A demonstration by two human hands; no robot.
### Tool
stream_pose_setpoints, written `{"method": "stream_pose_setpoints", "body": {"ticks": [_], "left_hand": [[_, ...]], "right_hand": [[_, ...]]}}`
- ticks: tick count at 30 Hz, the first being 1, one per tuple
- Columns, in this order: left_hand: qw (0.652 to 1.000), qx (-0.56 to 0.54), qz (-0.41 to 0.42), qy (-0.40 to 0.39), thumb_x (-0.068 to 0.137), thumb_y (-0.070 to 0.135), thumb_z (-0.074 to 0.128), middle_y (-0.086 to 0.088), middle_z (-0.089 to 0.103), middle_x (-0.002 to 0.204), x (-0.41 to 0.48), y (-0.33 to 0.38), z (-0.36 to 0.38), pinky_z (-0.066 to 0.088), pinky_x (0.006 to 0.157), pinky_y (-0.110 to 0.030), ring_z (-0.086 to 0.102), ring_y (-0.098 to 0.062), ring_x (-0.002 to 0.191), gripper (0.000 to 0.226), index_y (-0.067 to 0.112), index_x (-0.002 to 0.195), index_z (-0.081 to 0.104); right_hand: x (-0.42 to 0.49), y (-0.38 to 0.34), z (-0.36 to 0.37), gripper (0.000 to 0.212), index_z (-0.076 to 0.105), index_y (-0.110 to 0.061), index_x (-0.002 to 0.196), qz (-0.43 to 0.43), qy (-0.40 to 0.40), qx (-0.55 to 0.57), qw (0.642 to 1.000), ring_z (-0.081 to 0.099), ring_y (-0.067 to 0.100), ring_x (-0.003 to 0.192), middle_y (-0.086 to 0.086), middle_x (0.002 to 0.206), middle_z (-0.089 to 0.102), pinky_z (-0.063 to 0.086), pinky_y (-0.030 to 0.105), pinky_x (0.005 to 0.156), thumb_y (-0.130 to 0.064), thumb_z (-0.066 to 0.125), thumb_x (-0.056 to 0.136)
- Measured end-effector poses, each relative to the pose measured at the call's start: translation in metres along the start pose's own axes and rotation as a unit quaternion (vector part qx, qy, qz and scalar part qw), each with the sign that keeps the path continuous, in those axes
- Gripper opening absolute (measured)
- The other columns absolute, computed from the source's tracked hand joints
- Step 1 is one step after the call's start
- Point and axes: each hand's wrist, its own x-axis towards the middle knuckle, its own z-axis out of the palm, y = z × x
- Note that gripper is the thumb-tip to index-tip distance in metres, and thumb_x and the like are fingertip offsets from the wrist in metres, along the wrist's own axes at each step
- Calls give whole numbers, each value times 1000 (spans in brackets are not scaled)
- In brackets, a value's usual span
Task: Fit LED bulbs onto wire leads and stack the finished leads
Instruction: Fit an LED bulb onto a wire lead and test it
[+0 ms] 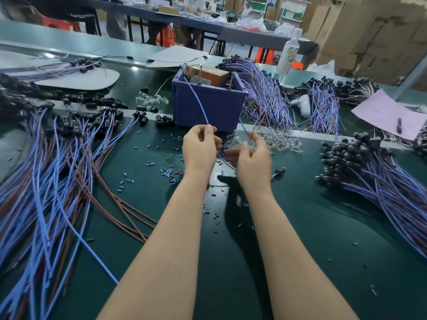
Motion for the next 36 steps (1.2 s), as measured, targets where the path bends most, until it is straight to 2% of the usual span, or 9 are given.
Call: {"method": "stream_pose_setpoints", "body": {"ticks": [4,8,12,15,19,22,25,33,36], "left_hand": [[999,38,3,-14,98,15,45,5,56,60,1,-3,0,46,57,-18,53,-4,57,20,10,90,62],[998,52,-6,-23,98,17,46,5,56,60,2,-6,0,46,54,-21,52,-9,57,20,11,88,63],[998,57,4,-32,98,18,46,6,56,60,1,-6,0,49,58,-29,54,-11,59,20,14,86,62],[998,55,5,-43,98,18,46,4,56,60,0,-6,0,49,57,-32,56,-16,62,20,16,85,62],[997,59,9,-43,97,18,47,4,57,60,1,-6,0,50,63,-33,56,-16,62,20,15,85,63],[997,60,3,-49,97,19,47,5,57,60,-1,-7,1,46,60,-35,56,-18,64,21,19,82,62],[996,70,11,-51,96,18,48,5,56,59,-2,-6,2,47,62,-36,56,-19,65,20,17,82,63],[996,73,24,-45,95,17,49,6,57,58,-3,-4,1,52,68,-39,58,-18,64,20,16,82,63],[996,76,27,-47,95,18,49,7,57,58,-3,-4,1,52,65,-36,57,-13,59,19,16,83,64]], "right_hand": [[-3,1,5,33,51,-13,131,-26,-65,-84,994,67,8,72,6,93,70,54,36,84,-13,40,99],[-3,4,5,32,56,-12,126,-35,-89,-105,990,57,-11,52,3,96,67,47,8,62,-10,41,98],[-2,4,4,32,59,-13,122,-28,-89,-89,992,57,-10,51,-1,90,65,48,12,60,-8,41,97],[-3,3,5,32,60,-11,122,-39,-79,-107,990,57,-14,59,-2,93,64,45,4,64,-7,42,95],[-4,1,5,33,58,-11,125,-23,-82,-101,991,66,9,81,7,107,69,53,28,85,-9,42,96],[-5,0,4,32,61,-11,121,-38,-83,-111,990,57,-17,63,-2,93,65,42,1,65,-6,43,94],[-5,0,4,32,65,-11,115,-46,-83,-111,989,50,-26,61,-7,83,59,35,-4,60,-4,44,92],[-6,-1,3,31,65,-14,114,-44,-80,-117,989,55,-18,64,-9,80,61,37,-2,59,-5,45,93],[-7,-2,4,31,63,-15,118,-37,-70,-136,988,61,6,84,-1,95,68,41,11,71,-9,44,94]]}}
